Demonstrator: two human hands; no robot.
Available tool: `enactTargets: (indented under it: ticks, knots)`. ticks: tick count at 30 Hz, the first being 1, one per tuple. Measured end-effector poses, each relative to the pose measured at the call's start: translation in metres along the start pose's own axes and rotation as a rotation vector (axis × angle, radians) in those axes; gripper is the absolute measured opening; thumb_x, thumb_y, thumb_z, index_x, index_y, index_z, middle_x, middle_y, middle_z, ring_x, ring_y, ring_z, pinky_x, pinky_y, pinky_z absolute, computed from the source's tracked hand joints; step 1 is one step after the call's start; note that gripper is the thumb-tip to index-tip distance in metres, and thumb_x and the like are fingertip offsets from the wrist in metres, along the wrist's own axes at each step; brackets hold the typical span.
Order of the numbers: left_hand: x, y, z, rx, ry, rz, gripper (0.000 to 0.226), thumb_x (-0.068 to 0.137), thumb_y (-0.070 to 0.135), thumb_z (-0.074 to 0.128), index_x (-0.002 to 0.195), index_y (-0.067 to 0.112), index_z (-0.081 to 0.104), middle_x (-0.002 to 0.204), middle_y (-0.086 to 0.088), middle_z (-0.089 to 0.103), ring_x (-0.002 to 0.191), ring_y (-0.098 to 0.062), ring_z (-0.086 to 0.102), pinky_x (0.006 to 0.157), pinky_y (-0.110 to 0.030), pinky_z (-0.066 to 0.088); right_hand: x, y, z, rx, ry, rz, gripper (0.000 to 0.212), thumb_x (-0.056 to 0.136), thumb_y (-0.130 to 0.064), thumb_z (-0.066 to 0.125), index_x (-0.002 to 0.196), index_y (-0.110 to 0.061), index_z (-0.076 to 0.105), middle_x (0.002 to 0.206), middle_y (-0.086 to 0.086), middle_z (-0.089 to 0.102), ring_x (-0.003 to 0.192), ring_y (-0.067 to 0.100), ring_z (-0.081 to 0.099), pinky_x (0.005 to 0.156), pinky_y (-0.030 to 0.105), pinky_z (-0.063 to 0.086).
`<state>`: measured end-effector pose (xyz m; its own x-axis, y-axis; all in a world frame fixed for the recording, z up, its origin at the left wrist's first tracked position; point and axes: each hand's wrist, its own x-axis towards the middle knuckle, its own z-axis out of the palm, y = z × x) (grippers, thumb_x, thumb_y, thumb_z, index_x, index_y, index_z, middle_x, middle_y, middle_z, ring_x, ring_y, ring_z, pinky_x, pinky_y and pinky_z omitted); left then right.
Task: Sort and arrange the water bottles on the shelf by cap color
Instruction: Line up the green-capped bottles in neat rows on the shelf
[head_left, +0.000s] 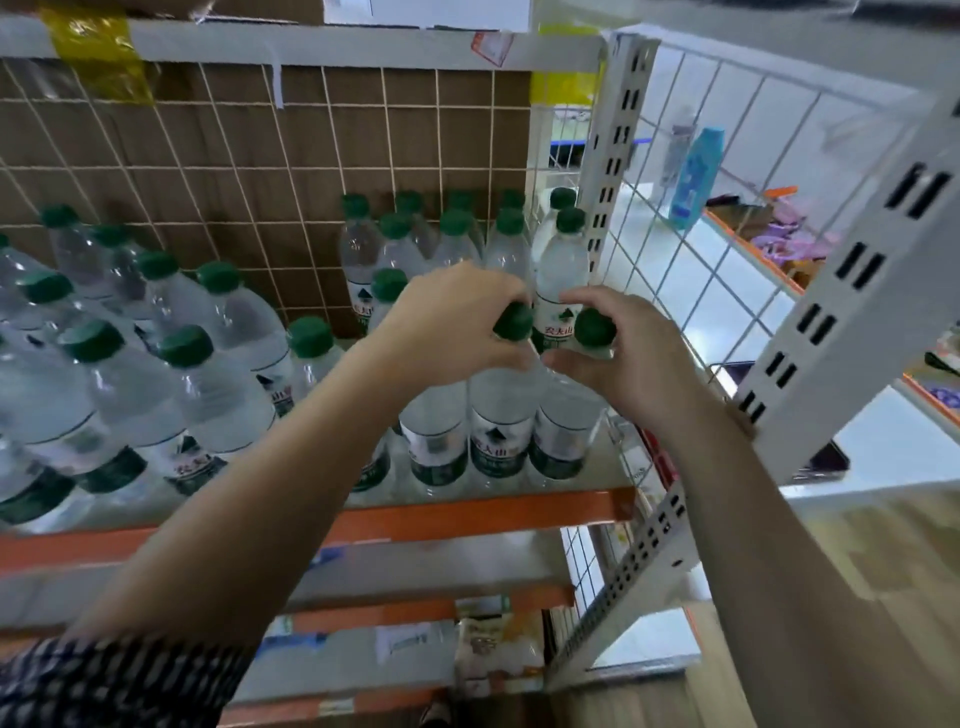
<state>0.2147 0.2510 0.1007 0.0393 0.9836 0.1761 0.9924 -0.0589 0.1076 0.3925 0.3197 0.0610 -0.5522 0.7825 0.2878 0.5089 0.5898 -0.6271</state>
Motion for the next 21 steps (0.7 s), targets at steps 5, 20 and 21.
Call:
enactTargets:
  ticks: [5,20,21]
  knots:
    - [-0.001,0.007,0.003,0.069,0.056,-0.033,0.039,0.084,0.053,0.066,0.112,0.026,0.059,0.089,0.007,0.063,0.088,-0.022,0.060,0.070,-0.033,0.043,-0.001,0.006,0.000,0.111,0.084,-0.030,0.061,0.076,-0.028,0.082,0.128,-0.029,0.052,0.104,-0.010,0.055,0.098,0.012,0.054,0.082,0.025,0.041]
    - [-0.012,0.040,0.036,-0.195,0.321,-0.196,0.066,0.092,0.020,0.066,0.148,0.011,0.032,0.149,-0.009,0.041,0.134,-0.023,0.043,0.106,-0.026,0.030,-0.039,0.052,0.068,0.245,0.159,0.157,0.100,0.063,-0.053,0.081,0.144,-0.027,0.028,0.141,-0.002,0.046,0.131,0.021,0.044,0.102,0.051,0.045]
    - [-0.017,0.048,0.046,-0.261,0.362,-0.188,0.077,0.093,0.015,0.063,0.154,0.011,0.018,0.159,-0.008,0.024,0.145,-0.021,0.025,0.114,-0.025,0.017,-0.046,0.059,0.076,0.209,0.157,0.173,0.101,0.061,-0.052,0.082,0.143,-0.023,0.031,0.140,0.000,0.046,0.131,0.022,0.043,0.103,0.050,0.045]
